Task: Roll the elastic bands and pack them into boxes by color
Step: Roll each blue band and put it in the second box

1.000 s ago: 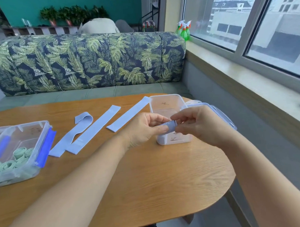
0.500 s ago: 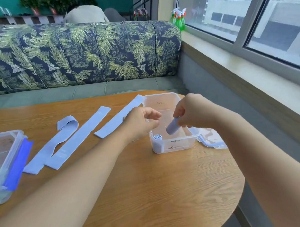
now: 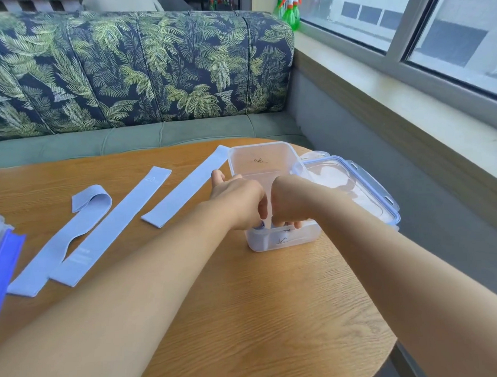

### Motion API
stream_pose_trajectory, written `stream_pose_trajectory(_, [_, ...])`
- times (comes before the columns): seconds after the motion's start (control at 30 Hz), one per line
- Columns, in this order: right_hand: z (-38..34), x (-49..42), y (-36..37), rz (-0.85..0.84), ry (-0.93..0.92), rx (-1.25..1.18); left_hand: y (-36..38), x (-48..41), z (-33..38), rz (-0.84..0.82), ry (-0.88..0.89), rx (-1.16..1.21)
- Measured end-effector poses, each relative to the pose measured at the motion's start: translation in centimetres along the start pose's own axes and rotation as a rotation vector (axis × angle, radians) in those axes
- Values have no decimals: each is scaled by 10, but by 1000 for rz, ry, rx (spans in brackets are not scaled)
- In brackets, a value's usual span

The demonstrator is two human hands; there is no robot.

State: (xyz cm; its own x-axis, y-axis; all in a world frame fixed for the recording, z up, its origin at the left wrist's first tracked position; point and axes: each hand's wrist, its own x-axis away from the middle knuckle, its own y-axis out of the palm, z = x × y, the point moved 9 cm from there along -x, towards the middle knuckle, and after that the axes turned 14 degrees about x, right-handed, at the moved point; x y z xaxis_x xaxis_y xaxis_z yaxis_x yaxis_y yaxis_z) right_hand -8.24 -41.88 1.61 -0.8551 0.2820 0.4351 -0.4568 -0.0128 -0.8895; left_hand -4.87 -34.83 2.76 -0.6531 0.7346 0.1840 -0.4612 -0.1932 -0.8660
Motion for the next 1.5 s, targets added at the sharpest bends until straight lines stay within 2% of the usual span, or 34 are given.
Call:
stream_pose_trajectory(0.37, [-1,-6,5,-25,-27,-57,3,0,6,-75,-17,-30])
stream_pose_trajectory(0.77, [8,-11,3,82,-27,-184,6,-7,-1,-65,-15,-53])
stream_pose_trajectory(1.2, [10,-18,16,14,-26,-201,6,-8,0,-66,13,-53])
stream_pose_trajectory(1.5, [21,-7,23,-4,-2,-453,5,-9,-1,-71,7,-25])
